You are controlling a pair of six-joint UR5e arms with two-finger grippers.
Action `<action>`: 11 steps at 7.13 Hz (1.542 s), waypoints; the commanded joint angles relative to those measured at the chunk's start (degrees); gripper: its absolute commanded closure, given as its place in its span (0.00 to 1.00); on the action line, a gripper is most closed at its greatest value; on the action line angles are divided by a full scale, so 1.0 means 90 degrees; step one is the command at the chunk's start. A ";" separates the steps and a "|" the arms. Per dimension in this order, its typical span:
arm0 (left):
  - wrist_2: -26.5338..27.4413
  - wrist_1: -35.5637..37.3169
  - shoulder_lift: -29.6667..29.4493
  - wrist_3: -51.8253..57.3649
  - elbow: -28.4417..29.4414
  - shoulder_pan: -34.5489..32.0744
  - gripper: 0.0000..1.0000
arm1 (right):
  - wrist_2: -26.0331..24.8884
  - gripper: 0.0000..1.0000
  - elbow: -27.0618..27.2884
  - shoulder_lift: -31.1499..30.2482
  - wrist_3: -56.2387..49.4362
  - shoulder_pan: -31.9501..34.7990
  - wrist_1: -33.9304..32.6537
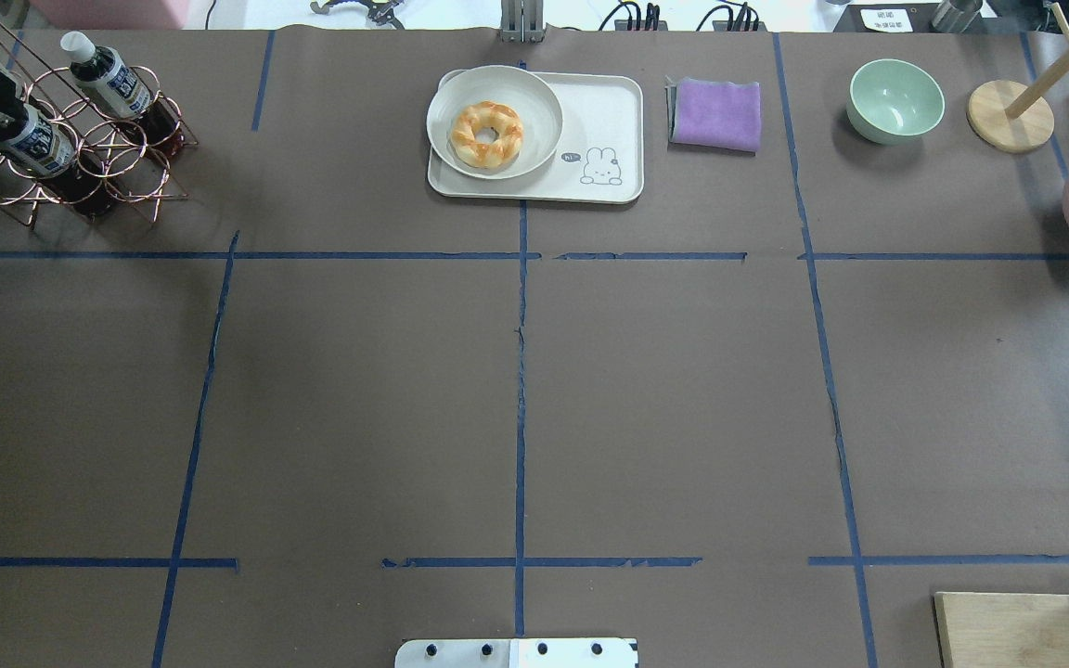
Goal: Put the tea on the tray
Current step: 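Lower the left gripper onto a white-capped tea bottle and close it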
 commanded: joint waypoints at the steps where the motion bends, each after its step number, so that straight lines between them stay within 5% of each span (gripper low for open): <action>1: -0.0007 -0.0007 0.0000 0.0007 -0.0004 0.0000 0.44 | 0.0004 0.00 0.0004 0.0000 0.0000 0.0000 0.0000; 5: -0.0007 0.0003 0.0000 0.0026 -0.0004 0.0000 0.49 | 0.0004 0.00 0.0004 0.0000 0.0000 0.0000 0.0000; 7: -0.0007 0.0013 0.0000 -0.0003 -0.0033 -0.0010 0.69 | -0.0006 0.00 -0.0005 0.0000 -0.0010 0.0000 0.0000; 8: -0.0017 0.0071 0.0000 -0.0022 -0.0062 -0.0029 0.93 | 0.0004 0.00 -0.0005 0.0000 -0.0010 0.0000 0.0000; 11: -0.0085 0.0936 -0.0321 -0.0003 -0.0324 -0.0302 1.00 | 0.0004 0.00 0.0004 0.0000 -0.0010 0.0000 0.0000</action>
